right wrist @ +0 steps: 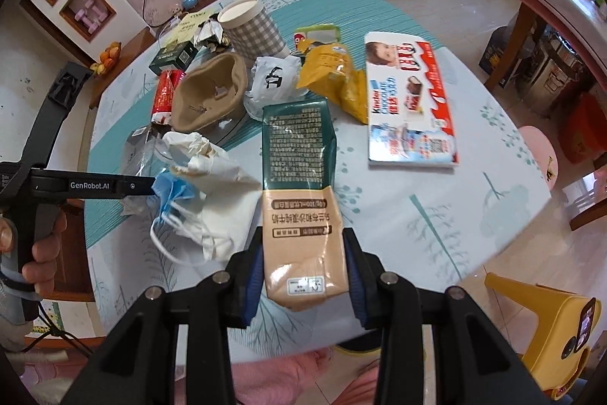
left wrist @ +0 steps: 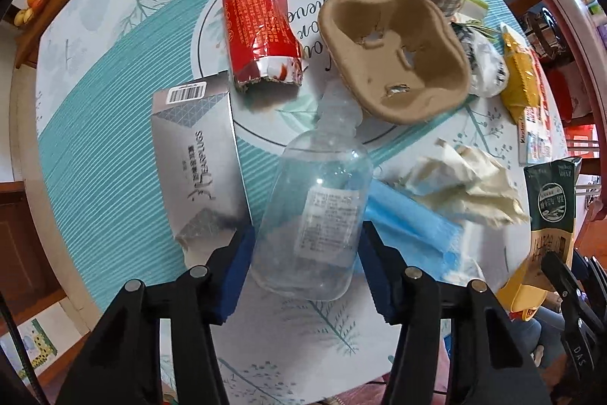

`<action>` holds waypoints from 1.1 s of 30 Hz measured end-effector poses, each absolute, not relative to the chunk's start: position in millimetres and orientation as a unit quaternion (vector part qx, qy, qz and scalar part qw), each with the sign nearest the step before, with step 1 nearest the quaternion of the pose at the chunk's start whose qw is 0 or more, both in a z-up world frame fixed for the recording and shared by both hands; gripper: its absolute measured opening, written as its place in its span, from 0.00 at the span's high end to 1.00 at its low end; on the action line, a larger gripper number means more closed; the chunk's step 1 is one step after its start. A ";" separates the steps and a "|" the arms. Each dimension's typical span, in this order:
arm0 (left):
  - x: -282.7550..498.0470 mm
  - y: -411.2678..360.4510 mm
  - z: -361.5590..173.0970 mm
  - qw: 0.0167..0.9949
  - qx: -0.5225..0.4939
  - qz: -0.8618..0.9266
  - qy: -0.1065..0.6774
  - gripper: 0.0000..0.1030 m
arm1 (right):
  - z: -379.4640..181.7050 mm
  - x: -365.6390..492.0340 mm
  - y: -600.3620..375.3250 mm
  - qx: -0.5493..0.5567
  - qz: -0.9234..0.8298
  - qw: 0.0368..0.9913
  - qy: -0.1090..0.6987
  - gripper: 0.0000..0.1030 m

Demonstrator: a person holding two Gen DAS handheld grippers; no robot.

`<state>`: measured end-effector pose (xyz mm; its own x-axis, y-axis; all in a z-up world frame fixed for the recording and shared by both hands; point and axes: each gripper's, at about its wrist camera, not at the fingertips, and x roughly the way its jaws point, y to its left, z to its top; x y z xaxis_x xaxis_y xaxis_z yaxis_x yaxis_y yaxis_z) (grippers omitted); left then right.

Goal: Collect trash
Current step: 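Lift the bottle and carton and carry both over the black trash bin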

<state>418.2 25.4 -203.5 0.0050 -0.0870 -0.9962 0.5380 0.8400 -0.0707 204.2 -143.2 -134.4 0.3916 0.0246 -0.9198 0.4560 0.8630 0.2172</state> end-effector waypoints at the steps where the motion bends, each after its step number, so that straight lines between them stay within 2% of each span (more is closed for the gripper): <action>1: 411.9 25.9 -199.2 0.692 0.168 -0.228 0.664 0.48 | -132.4 200.8 -143.5 0.223 -0.134 0.804 0.534 0.63; 10: 370.5 38.5 -157.0 0.729 0.173 -0.216 0.626 0.49 | -98.3 174.5 -150.3 0.208 -0.117 0.830 0.504 0.63; 16: 354.5 46.9 -131.7 0.745 0.141 -0.214 0.616 0.49 | -85.2 153.6 -158.1 0.209 -0.099 0.841 0.490 0.63; 25: 317.5 60.5 -91.9 0.763 0.097 -0.211 0.604 0.49 | -74.4 125.4 -168.9 0.212 -0.059 0.854 0.472 0.63; 33: 254.8 62.0 -69.9 0.778 0.079 -0.201 0.590 0.49 | -76.2 98.6 -173.6 0.202 -0.014 0.860 0.469 0.63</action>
<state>254.8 62.0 -69.9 0.2238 -0.2196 -0.9496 0.4068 0.9064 -0.1138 98.6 -173.6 -76.2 0.5598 0.1650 -0.8120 0.2138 0.9180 0.3340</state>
